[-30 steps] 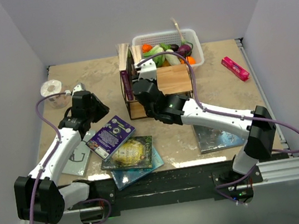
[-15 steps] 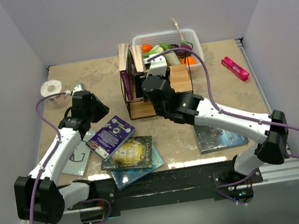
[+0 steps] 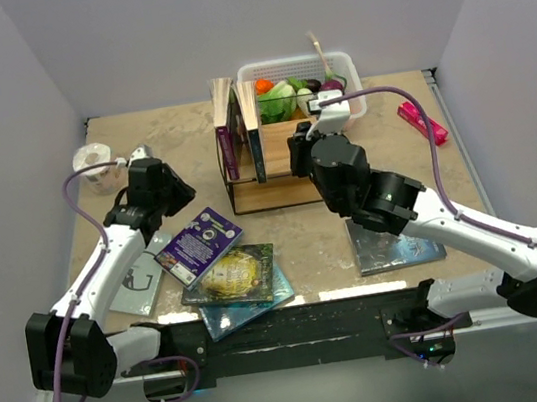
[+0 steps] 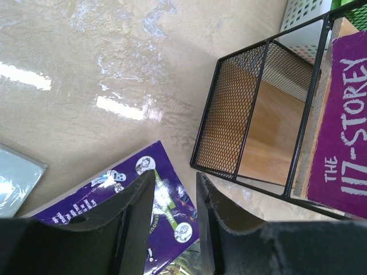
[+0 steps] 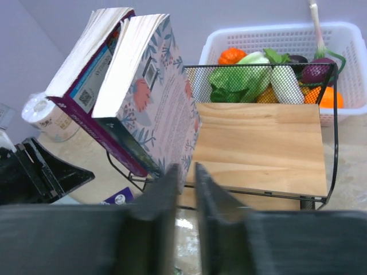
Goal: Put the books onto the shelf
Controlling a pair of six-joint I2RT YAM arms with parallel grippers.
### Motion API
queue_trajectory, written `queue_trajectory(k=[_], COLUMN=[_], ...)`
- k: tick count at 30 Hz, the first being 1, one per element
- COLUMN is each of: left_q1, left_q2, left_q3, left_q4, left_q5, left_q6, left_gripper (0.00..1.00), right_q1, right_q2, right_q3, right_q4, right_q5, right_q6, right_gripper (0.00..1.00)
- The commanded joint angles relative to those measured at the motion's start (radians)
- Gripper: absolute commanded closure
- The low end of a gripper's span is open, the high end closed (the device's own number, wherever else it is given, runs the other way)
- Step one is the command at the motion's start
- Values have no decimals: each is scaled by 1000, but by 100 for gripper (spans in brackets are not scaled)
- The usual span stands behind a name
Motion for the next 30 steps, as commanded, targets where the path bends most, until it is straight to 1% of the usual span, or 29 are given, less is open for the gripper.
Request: queue_trajectory(k=[1,4,7,12,14,18,27,30], left_q1=[7,7,7,7,7,7,7,5], left_q2=[35,75,118,191,222,253,300,307], left_q3=[75,114,156,228,260,291,325,331], left_q4=[31,51,66,89,88,90,119,132], left_q5=[16,46,73,113,130,153,213,231], left_q6=[-1,-12,-27,-40,-41,-38,-47,-56], left_gripper=[60,60,60,60,60,60,60,60], right_q1=[-67,-128,-164,-200,-234,-269,-318,-322], right_q2=[51,133,214,331,380,418,490,535], right_q3=[11,53,86,174,207,217,237,281], right_q4=[-100,-139,-119,-92,-90,-20,71,60], right_q5=[-47,-145,-209,-220,-251,-312,-469,-526], right_q6=[107,195,255,328,370,391,405,405], right_gripper=[100,100,100,100,100,100,100,100])
